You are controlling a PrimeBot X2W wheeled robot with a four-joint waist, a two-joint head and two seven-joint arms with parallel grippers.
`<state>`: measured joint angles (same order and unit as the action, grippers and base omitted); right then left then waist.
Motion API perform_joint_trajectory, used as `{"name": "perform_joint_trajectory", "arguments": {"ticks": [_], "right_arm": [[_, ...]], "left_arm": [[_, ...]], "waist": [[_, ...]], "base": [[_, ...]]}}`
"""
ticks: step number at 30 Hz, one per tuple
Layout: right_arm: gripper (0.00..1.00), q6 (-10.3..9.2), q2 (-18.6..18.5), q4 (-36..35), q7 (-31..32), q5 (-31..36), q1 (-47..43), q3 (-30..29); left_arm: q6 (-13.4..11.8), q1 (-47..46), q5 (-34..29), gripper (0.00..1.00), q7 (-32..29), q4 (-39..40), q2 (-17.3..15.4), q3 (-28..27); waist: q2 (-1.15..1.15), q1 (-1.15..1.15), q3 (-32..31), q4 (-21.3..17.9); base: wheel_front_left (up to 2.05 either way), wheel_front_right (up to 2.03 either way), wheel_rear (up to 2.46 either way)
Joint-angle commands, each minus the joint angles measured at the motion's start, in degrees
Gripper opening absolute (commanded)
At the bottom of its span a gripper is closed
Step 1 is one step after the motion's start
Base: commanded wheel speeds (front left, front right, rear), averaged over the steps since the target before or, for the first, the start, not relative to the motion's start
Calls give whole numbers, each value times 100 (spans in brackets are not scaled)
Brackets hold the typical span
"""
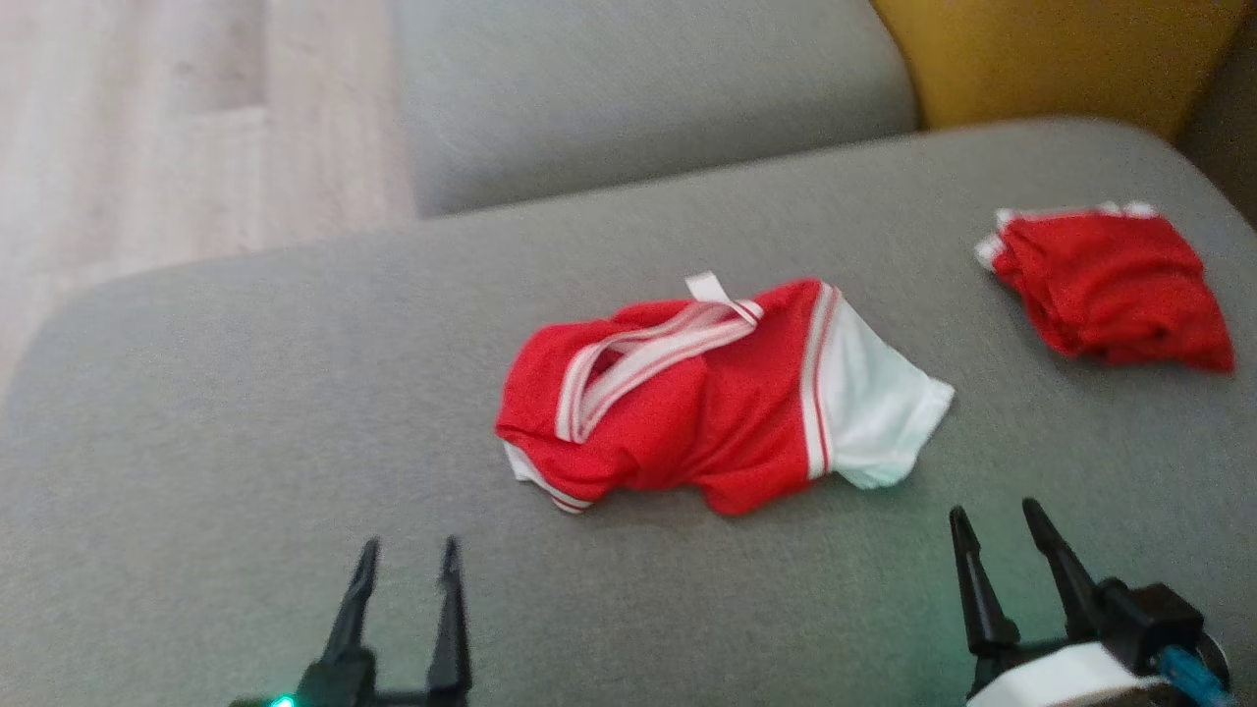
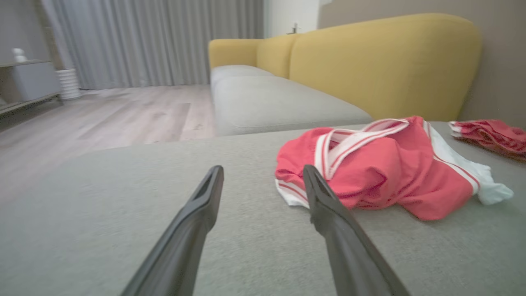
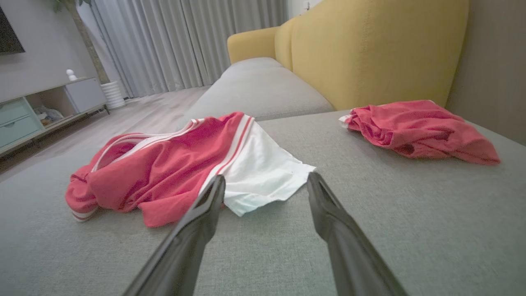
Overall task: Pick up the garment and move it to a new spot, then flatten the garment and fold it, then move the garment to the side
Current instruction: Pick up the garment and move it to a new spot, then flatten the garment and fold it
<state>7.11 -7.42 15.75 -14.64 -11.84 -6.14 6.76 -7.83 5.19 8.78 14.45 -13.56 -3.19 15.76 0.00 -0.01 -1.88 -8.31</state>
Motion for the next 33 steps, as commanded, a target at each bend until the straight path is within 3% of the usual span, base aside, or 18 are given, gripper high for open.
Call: {"name": "perform_joint_trajectory", "arguments": {"ticks": [1,8,20,33], "right_arm": [[100,37,-5,-181,-36,13,78,51],[100,37,73,-152,-36,184,-271,41],[100,37,119,-219,-36,327,-493,115],[100,37,151,-253,-36,348,-483,91]], "left_arm": [[-100,-44,18,100,54,356,22,-266],[-246,662,-69,100,54,1052,30,-473],[-53,984,-331,100,54,1148,31,-696],[186,727,-416,100,54,854,31,-504]], "waist": [[0,1,-359,350],[0,1,-730,585],[0,1,-898,605],[0,1,-715,528]], "base": [[0,0,0],[0,0,0],[0,0,0],[0,0,0]]}}
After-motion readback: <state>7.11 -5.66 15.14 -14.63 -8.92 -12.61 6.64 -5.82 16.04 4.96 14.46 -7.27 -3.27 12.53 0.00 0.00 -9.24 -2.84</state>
